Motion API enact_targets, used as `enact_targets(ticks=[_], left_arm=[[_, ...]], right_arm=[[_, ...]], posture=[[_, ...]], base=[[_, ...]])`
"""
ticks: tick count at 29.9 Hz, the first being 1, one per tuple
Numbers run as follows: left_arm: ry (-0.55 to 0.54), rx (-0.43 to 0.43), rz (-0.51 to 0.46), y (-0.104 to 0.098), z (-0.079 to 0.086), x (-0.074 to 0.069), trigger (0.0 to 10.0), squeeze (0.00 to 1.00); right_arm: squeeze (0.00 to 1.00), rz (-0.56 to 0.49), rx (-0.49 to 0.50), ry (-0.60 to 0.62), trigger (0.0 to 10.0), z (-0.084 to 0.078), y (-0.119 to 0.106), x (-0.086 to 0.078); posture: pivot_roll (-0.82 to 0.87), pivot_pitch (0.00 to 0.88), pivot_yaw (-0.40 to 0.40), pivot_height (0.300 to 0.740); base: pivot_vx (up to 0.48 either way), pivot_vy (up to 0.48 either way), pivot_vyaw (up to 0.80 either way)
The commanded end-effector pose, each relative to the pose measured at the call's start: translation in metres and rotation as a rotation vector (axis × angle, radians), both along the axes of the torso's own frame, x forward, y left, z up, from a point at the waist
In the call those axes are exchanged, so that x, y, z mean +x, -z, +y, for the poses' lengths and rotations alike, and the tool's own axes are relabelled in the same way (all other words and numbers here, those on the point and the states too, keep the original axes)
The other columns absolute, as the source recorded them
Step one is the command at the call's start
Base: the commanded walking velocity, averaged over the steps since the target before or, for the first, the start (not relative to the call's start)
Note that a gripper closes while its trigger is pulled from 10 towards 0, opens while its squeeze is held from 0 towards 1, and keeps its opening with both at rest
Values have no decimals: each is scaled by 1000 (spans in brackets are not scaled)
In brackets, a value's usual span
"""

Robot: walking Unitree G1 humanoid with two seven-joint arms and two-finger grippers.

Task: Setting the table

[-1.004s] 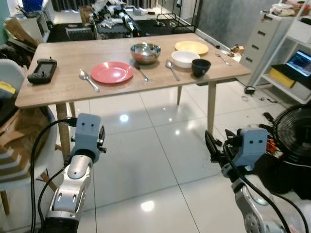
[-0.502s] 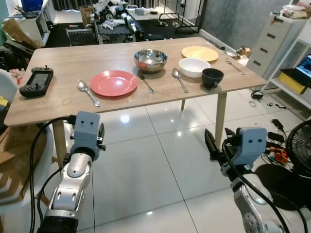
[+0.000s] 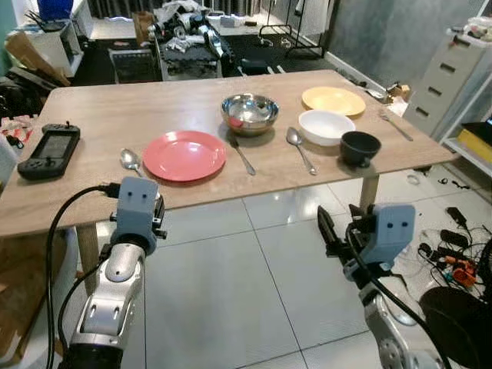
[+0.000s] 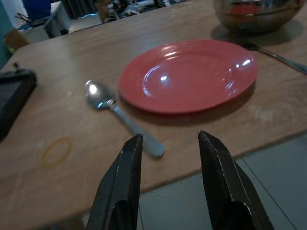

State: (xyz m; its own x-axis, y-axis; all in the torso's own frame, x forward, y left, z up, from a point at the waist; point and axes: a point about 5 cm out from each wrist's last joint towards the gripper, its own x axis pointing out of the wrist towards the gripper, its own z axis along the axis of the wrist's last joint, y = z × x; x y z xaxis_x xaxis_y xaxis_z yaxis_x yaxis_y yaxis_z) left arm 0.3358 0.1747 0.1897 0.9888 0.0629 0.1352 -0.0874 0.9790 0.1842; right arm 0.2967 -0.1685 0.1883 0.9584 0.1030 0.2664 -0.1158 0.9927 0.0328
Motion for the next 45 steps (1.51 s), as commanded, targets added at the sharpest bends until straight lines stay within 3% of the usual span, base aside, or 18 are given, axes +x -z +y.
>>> enact_targets(ticks=[1, 17, 31, 37, 45], left_arm=[[0, 7, 22, 6, -1, -1, 10000, 0], [0, 10, 20, 6, 0, -1, 10000, 0], [0, 28, 24, 8, 1, -4, 10000, 0], [12, 51, 19, 9, 1, -7, 10000, 0], [160, 75, -16, 3, -7, -16, 10000, 0]], right_arm=[[0, 16, -1, 16, 10000, -5, 4, -1], [0, 34, 11, -28, 10000, 8, 7, -2], [0, 66, 17, -96, 10000, 33, 14, -1], [0, 81, 9, -78, 10000, 32, 15, 1], [0, 98, -3, -21, 10000, 23, 15, 6]], posture=[[56, 107, 53, 740], [58, 106, 54, 740], [62, 103, 51, 740], [63, 102, 49, 740], [65, 98, 46, 740]], base=[[480, 0, 0], [480, 0, 0], [463, 0, 0], [0, 0, 0], [0, 0, 0]])
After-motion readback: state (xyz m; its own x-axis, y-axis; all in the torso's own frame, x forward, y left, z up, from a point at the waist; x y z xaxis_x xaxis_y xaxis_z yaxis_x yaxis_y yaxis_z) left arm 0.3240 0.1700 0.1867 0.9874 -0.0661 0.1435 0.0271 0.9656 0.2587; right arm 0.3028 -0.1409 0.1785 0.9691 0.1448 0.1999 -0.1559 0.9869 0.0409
